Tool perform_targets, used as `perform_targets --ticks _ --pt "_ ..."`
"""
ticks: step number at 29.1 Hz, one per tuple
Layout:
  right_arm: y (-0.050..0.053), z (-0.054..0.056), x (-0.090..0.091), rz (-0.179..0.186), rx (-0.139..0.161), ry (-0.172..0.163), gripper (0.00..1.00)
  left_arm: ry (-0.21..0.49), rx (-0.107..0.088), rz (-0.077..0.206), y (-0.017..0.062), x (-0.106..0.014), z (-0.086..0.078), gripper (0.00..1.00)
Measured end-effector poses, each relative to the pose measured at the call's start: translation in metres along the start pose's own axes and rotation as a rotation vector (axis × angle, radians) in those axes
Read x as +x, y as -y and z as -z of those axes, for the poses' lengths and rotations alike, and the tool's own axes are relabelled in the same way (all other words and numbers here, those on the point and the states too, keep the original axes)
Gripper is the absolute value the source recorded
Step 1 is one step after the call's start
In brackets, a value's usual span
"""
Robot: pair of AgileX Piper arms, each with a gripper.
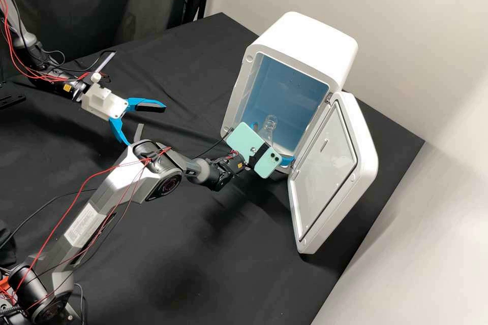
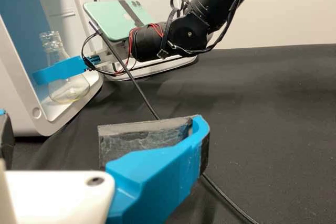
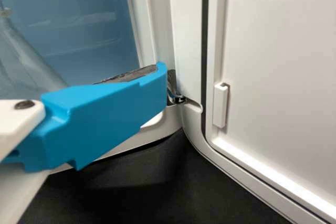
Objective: Take the flask out of the incubator
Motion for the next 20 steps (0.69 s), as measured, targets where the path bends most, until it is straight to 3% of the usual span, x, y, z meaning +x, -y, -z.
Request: perform_targets --ticks 20 --pt "-0.0009 0.0037 -0.0006 0.001 0.011 0.002 1.00 -0.001 0.001 -0.001 -0.0014 -0.0006 -0.0002 1.00"
